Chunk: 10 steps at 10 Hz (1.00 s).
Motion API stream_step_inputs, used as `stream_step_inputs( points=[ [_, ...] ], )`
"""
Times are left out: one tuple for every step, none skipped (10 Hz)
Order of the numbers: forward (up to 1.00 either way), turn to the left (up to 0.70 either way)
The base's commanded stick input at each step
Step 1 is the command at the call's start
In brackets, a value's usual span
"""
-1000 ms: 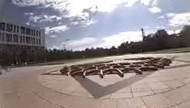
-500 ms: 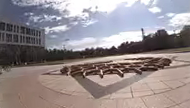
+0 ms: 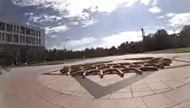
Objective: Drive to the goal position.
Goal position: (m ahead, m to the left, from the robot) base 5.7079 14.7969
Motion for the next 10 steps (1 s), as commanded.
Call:
stream_step_inputs(
  points=[
    [0.05,-0.01],
    [0.05,-0.01],
    [0.05,0.00],
    [0.05,0.00],
    [0.05,-0.01],
    [0.05,-0.01],
    [0.05,-0.01],
    [0.05,0.00],
    [0.05,-0.01],
    [0.05,-0.01]
  ],
)
